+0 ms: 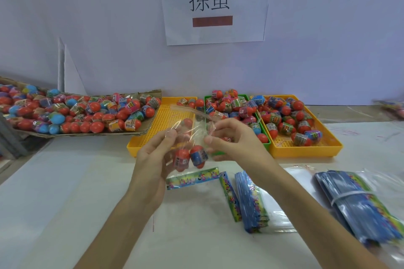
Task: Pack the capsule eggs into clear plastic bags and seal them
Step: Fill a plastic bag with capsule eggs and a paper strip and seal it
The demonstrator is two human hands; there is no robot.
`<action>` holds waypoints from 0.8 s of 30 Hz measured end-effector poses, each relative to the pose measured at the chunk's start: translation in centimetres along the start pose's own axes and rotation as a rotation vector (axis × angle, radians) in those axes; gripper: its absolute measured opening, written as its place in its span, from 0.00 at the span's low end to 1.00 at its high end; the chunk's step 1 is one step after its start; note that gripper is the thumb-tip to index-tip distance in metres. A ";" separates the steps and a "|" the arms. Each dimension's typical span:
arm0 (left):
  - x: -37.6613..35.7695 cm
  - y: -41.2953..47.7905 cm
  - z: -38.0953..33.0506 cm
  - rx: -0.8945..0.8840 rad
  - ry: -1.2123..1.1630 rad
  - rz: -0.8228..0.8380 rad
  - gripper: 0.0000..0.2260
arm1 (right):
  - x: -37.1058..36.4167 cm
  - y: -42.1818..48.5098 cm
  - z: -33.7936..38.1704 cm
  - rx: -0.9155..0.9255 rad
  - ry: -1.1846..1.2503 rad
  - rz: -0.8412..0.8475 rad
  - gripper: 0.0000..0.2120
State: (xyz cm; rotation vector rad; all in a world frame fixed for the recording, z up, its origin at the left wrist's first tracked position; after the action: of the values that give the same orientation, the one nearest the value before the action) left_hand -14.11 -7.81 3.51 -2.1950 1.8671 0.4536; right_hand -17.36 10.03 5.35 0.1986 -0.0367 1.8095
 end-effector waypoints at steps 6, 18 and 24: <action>0.9 0.1 -0.5 -0.056 -0.091 -0.117 0.12 | 0.1 0.1 -0.1 0.063 -0.018 -0.016 0.04; 1.6 0.0 -0.5 -0.093 -0.168 -0.228 0.05 | -1.5 0.2 -0.5 0.123 -0.303 0.051 0.06; 1.5 -0.1 -1.0 -0.183 0.042 -0.227 0.05 | -1.5 -0.2 0.3 0.082 -0.129 0.087 0.17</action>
State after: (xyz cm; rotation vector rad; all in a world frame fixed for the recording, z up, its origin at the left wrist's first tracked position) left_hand -13.70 -9.55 3.91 -2.5171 1.6265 0.5567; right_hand -16.83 8.64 5.41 0.3771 -0.0630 1.8845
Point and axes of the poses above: each hand's wrist, its own y-axis towards the middle knuckle, its own x-axis out of the back of the hand, z = x × y, the point moved 6 cm from there along y, towards the middle knuckle, and after that the axes turned 4 degrees about -y, right-handed, at the moved point
